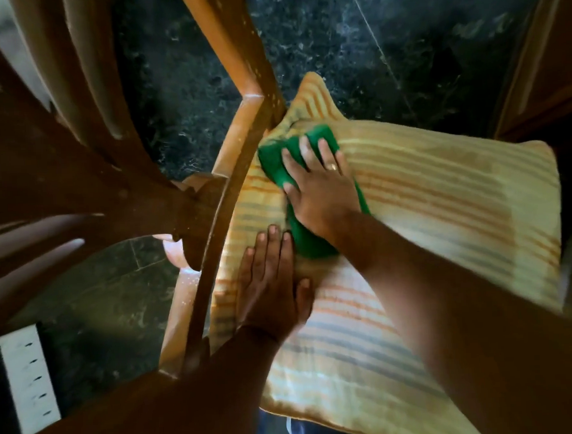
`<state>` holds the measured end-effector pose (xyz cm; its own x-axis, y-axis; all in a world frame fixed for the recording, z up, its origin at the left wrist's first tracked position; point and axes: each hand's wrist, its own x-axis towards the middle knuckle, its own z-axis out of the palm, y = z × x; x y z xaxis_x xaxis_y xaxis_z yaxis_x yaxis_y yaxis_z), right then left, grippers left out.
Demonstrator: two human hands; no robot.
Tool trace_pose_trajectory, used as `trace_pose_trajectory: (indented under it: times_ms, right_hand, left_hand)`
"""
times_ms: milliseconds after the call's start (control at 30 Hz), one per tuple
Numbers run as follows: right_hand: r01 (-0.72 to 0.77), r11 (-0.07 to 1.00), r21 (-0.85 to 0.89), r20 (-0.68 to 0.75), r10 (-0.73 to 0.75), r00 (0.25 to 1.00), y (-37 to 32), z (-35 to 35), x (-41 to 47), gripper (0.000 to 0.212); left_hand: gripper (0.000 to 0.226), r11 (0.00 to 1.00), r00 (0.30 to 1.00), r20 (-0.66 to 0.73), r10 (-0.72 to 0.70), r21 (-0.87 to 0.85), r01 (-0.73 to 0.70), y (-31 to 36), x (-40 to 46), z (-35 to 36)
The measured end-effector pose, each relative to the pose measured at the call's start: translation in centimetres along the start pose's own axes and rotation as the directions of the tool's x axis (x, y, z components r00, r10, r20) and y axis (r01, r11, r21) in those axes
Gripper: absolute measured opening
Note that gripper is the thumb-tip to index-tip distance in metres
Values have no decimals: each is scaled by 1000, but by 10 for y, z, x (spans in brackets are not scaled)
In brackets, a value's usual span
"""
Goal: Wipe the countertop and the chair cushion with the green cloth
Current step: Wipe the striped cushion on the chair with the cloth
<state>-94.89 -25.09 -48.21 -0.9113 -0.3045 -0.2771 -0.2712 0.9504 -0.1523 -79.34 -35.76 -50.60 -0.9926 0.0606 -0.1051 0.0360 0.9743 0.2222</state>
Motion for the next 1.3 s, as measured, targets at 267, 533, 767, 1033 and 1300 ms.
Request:
trace_pose_trajectory:
  times_ms: [267, 533, 767, 1033, 1300]
  right_hand:
    - [-17, 1000, -19, 45, 18, 999, 27, 10, -72, 60]
    - [-81, 995, 53, -21, 82, 996, 14, -1, -10, 59]
    - [-47, 999, 27, 9, 47, 999, 17, 25, -91, 61]
    - [-114, 991, 70, -46, 118, 992, 28, -7, 32, 59]
    - [-203, 973, 111, 125, 189, 974, 28, 52, -288, 60]
  left_hand:
    - [75, 1000, 1000, 8, -6, 3, 6, -1, -1, 5]
    - [76, 1000, 999, 31, 8, 17, -9, -2, -2, 0]
    - [76, 1000, 1000, 7, -3, 22, 3, 0, -2, 3]
    - [78, 999, 1000, 7, 18, 27, -19, -4, -1, 2]
    - [82, 998, 1000, -7, 30, 63, -30, -4, -3, 6]
